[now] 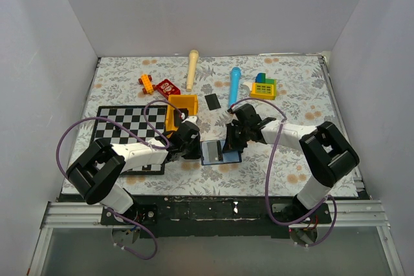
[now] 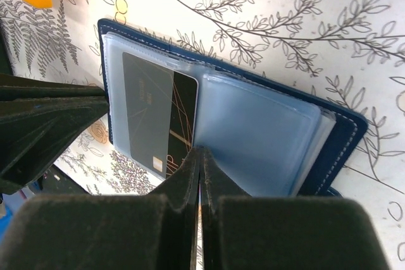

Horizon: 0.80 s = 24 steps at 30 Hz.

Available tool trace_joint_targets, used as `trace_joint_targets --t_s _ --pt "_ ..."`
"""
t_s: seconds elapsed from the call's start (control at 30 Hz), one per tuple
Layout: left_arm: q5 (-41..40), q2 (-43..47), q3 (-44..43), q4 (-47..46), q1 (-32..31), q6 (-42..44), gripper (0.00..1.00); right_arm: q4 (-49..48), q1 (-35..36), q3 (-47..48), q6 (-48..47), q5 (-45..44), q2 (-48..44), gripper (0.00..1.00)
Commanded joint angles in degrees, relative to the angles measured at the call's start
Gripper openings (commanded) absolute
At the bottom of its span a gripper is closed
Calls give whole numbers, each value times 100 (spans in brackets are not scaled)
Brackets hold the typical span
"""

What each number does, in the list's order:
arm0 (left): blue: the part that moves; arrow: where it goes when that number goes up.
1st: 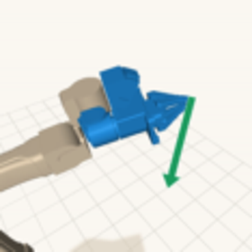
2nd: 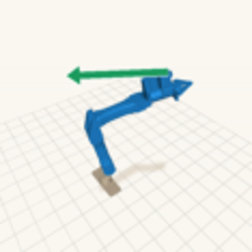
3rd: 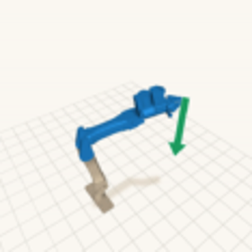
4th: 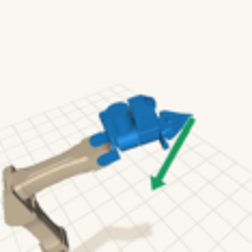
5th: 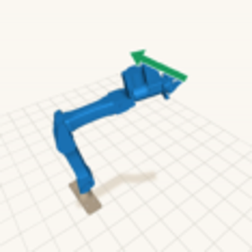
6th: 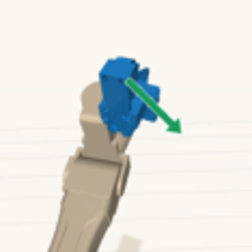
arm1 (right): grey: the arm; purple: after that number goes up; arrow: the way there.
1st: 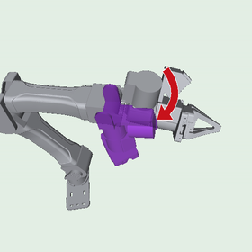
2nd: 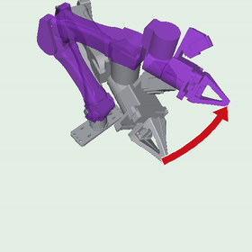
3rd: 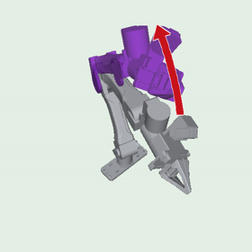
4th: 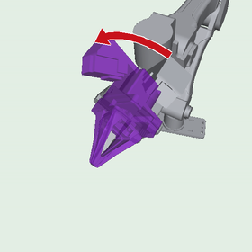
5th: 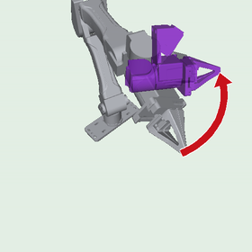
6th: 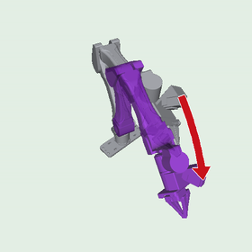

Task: Put the credit cards into the card holder
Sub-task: Insert the credit card into the card holder.

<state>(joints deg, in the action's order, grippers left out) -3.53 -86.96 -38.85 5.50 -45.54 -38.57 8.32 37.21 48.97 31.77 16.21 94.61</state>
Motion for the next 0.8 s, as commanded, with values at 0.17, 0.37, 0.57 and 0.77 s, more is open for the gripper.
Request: trace_joint_targets --t_s 0.17,0.37,0.57,0.77 --pt "80 -49 -44 -66 -16 33 7 -286 243 174 84 120 312 1" --pt "116 -41 -17 -101 -16 42 7 -304 366 306 110 190 453 1" --pt "124 -23 -9 -119 -16 42 7 -348 427 376 137 269 559 1" --pt "72 21 18 -102 -8 33 6 -322 445 280 101 190 279 1"
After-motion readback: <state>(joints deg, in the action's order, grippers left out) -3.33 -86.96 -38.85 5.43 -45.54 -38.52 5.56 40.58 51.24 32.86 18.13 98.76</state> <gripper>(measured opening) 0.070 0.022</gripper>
